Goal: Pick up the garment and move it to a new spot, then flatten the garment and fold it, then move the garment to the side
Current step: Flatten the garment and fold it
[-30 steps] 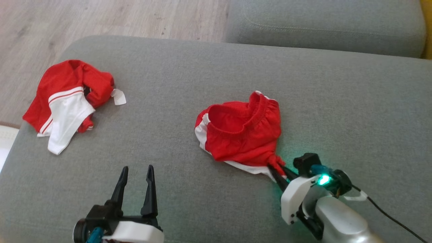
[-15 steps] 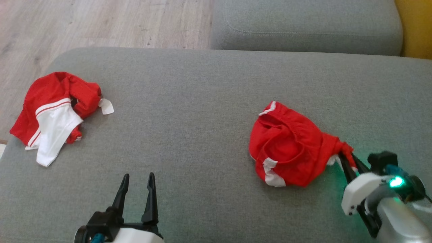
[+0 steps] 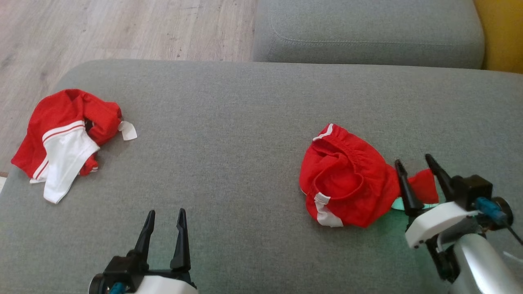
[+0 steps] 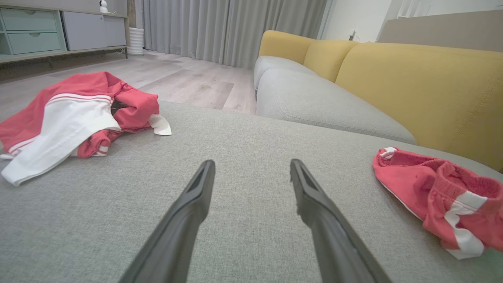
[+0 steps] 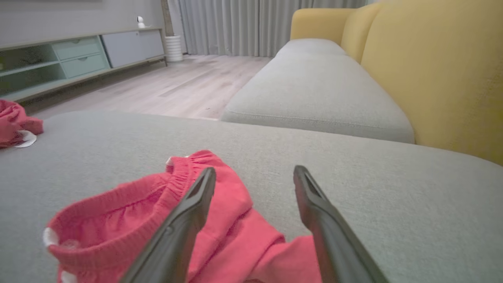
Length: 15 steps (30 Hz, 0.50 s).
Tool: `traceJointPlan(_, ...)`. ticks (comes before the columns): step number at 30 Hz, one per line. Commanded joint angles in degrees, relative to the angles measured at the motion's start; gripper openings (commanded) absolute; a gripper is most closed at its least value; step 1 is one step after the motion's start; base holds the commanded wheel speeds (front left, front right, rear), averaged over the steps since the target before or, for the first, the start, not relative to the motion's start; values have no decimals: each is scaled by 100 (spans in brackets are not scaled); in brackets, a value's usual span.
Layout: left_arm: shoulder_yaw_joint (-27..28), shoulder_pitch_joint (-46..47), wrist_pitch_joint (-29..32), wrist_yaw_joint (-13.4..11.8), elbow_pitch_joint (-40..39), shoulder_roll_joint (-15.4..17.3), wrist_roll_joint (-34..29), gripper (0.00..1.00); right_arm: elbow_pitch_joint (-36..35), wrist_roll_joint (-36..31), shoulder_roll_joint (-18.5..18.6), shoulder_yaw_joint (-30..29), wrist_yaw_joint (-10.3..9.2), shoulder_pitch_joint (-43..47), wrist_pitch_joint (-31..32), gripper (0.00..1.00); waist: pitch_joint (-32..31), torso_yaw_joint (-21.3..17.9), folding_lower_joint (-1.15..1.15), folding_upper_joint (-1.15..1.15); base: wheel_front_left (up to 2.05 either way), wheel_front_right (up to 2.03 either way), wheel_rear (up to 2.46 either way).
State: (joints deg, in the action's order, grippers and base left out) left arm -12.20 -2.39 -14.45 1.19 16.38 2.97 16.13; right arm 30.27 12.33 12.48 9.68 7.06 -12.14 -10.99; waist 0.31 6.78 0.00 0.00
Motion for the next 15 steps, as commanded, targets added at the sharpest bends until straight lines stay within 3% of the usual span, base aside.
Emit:
traceJointPlan(1, 211, 143, -55, 0, -190, -9, -45, 100, -529, -3, -5, 164, 43, 83, 237, 100, 1, -3, 0, 0, 0, 0, 0)
traceJointPlan(7, 165, 212, -55, 10, -204, -9, -23, 100, -1316, 325, 33, 662, 43, 409, 1002, 100, 96, 36, 0, 0, 0, 0, 0)
traceJointPlan(15, 126, 351, -55, 12, -181, -9, -3, 100, -745, 570, 35, 1146, 43, 56, 1424, 100, 254, 196, 0, 0, 0, 0, 0)
